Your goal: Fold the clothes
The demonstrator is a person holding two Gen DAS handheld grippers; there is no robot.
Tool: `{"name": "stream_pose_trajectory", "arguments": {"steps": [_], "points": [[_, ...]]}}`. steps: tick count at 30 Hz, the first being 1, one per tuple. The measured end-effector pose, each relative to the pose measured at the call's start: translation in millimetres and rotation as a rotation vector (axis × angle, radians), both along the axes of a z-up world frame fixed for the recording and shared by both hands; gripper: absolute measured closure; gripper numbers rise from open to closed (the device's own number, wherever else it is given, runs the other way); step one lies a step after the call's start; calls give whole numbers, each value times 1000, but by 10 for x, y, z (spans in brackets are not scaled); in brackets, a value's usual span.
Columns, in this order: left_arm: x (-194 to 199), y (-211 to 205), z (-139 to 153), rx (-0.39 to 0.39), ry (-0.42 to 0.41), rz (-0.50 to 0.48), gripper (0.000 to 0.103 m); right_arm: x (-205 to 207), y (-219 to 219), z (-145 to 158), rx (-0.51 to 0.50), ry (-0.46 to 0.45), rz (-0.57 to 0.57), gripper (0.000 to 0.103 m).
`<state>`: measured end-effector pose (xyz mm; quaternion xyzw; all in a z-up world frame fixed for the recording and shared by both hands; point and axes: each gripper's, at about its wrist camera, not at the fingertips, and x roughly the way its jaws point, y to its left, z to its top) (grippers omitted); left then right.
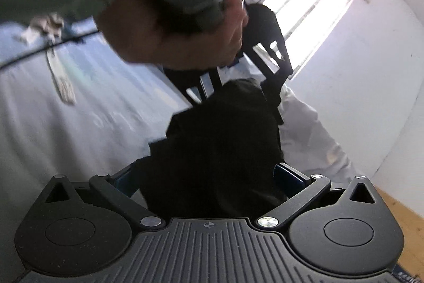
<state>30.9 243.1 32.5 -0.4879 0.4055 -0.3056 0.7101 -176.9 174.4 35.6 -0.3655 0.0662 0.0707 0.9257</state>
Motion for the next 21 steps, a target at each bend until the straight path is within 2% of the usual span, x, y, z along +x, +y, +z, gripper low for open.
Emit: {"name": "stream_pose_trajectory", "arguments": {"steps": [2, 5, 7, 9, 11, 13, 15, 17, 21], "points": [[4, -16, 10, -11, 9, 4, 63, 5, 35, -57, -37, -17, 12, 2], [36, -17, -15, -37, 30, 16, 63, -56, 93, -102, -108, -45, 60, 18], [18, 0, -21, -21, 35, 19, 62, -61, 100, -116, -140, -34, 77, 50], [17, -5, -11, -2, 22, 13, 61, -1, 23, -76, -120, 5, 82, 59], [3, -8, 32, 26, -14, 12, 51, 38, -61, 50, -56, 57, 100, 70], [-3, -5, 72, 75, -40, 16, 28, 80, -162, 245, 41, 107, 106, 83], [0, -1, 93, 130, -51, 23, 23, 92, -275, 395, 111, 135, 111, 86], [14, 19, 56, 169, -29, 40, 23, 89, -394, 523, 168, 154, 117, 86], [41, 63, -36, 161, 5, 79, 16, 83, -633, 779, 282, 190, 127, 87]]}}
